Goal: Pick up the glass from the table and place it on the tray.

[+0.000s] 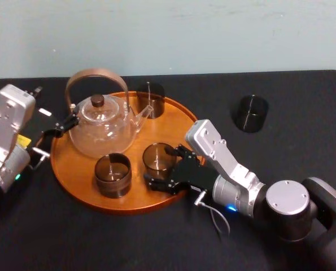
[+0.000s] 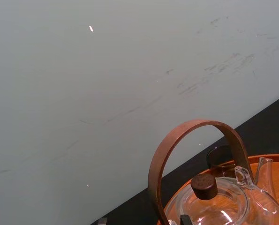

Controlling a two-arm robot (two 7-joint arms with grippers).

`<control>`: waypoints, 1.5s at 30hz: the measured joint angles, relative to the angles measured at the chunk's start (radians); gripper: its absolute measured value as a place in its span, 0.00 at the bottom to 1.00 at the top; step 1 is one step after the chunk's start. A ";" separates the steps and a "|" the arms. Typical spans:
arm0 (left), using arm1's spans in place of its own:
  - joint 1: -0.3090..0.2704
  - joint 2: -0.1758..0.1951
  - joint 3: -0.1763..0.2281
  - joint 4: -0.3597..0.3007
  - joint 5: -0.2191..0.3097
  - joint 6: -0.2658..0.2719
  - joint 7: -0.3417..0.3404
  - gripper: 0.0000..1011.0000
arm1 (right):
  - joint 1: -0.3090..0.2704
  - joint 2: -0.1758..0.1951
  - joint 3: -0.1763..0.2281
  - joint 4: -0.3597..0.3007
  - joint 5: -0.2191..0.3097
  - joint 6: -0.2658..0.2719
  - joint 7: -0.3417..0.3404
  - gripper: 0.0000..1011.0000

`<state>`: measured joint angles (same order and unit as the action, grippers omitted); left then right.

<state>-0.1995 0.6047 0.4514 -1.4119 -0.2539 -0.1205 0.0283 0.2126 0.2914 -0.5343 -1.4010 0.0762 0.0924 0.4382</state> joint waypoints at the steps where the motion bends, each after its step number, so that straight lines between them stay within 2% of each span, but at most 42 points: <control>1: 0.000 0.000 0.000 0.000 0.000 0.000 0.000 1.00 | 0.000 -0.001 0.000 0.002 0.000 0.001 0.000 0.91; 27: 0.000 0.000 0.000 0.000 0.000 0.000 0.000 1.00 | -0.001 -0.001 0.000 0.002 0.000 0.005 -0.003 0.91; 32: 0.000 0.000 0.000 0.000 0.000 0.000 0.000 1.00 | -0.001 -0.001 0.000 0.001 0.000 0.005 -0.003 0.99; 40: 0.000 0.000 0.000 0.000 0.000 0.000 0.000 1.00 | -0.001 -0.001 0.000 0.001 0.001 0.005 -0.003 0.99; 45: 0.000 0.000 0.000 0.000 0.000 0.000 0.000 1.00 | -0.005 0.004 0.007 0.000 0.021 0.009 0.009 0.99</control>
<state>-0.1996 0.6047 0.4514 -1.4120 -0.2539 -0.1205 0.0283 0.2076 0.2950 -0.5271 -1.4005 0.0974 0.1015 0.4476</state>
